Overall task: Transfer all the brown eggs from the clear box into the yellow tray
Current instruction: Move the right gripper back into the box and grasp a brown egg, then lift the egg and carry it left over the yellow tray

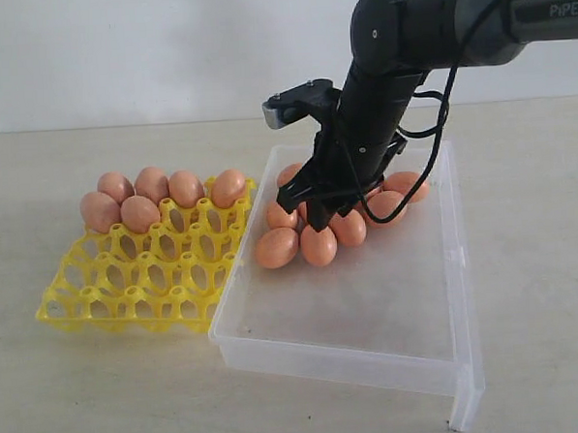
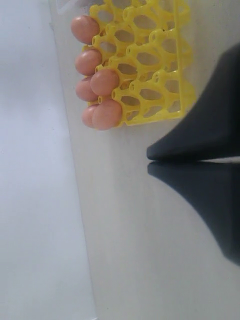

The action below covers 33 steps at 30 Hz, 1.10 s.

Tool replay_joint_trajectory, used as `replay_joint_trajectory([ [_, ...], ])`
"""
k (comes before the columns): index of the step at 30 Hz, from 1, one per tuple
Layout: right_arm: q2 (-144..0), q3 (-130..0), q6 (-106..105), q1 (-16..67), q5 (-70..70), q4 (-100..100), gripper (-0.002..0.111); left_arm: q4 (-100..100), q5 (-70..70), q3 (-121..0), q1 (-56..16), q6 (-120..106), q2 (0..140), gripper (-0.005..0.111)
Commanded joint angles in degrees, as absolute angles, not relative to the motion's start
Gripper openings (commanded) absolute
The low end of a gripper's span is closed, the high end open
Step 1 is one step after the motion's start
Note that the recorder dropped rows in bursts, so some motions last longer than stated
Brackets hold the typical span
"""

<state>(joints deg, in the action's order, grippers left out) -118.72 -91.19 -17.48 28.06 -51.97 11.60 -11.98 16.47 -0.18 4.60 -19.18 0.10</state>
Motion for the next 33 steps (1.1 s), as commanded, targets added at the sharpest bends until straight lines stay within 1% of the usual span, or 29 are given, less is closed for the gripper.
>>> replay_joint_trajectory([
  [1, -118.35, -91.58, -13.76, 27.85, -51.95, 11.45, 0.061, -12.13, 15.87, 0.0, 2.72, -18.63, 0.0, -0.004],
  [14, -120.63, -91.58, -9.94, 27.96, -51.87, 13.18, 0.06, -12.13, 15.87, 0.0, 1.99, -18.63, 0.0, -0.004],
  [30, -125.24, -91.58, -4.31, 27.96, -46.11, 14.29, 0.06, -12.13, 16.18, 0.0, 2.01, -18.63, 0.0, -0.004],
  [32, -125.78, -91.58, -3.54, 27.96, -45.49, 14.29, 0.056, -12.13, 16.18, 0.0, 2.01, -18.63, 0.0, -0.004],
  [33, -125.89, -91.58, -3.51, 27.96, -45.19, 14.29, 0.051, -12.13, 16.18, 0.0, 2.01, -18.63, 0.0, -0.004],
])
